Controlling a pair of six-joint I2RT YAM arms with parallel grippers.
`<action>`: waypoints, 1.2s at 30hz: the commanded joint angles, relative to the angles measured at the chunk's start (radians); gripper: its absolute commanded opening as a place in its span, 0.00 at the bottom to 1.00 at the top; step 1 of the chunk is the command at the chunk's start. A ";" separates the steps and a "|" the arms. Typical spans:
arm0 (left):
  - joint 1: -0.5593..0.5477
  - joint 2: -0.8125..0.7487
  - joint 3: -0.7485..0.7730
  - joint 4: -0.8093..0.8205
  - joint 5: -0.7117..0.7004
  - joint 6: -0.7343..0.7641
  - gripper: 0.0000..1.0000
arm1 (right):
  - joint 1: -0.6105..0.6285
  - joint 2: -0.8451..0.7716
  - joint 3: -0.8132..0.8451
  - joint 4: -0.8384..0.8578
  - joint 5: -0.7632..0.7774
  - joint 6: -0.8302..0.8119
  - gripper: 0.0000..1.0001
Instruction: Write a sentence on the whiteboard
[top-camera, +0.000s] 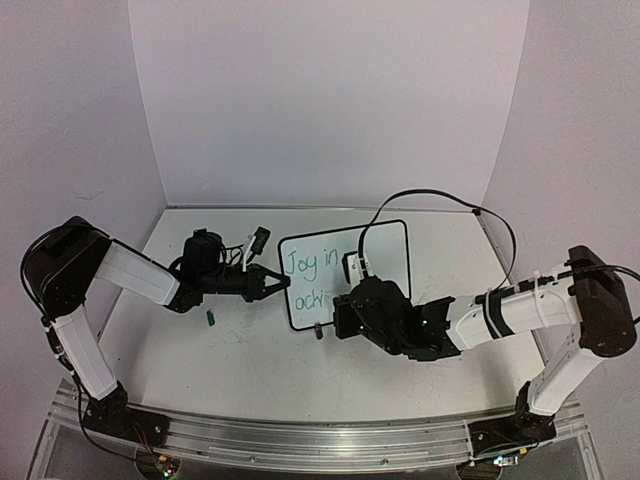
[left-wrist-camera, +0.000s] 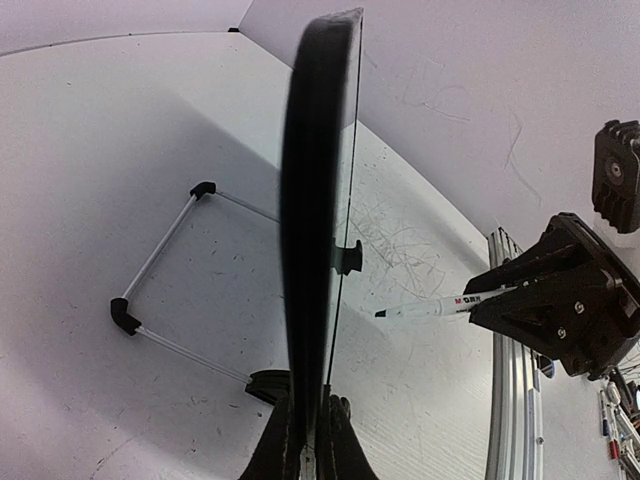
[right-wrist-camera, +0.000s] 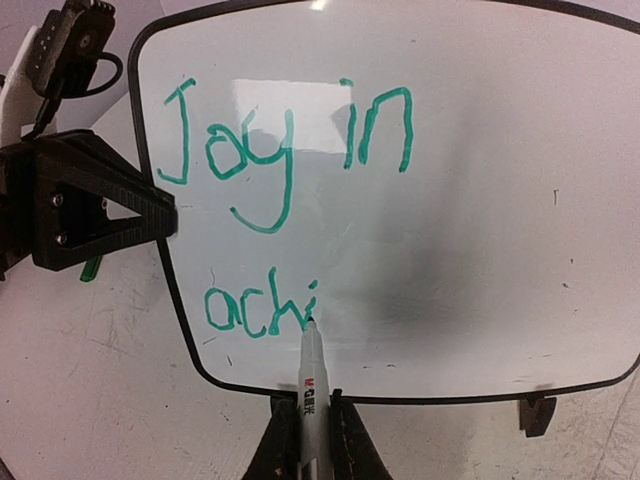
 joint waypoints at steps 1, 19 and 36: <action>-0.007 -0.027 0.026 -0.031 -0.020 0.035 0.00 | -0.001 -0.003 0.003 0.010 -0.002 0.008 0.00; -0.010 -0.027 0.027 -0.035 -0.017 0.038 0.00 | -0.006 0.055 0.064 -0.029 0.049 0.018 0.00; -0.010 -0.027 0.027 -0.036 -0.017 0.042 0.00 | -0.018 0.075 0.070 -0.024 0.054 0.032 0.00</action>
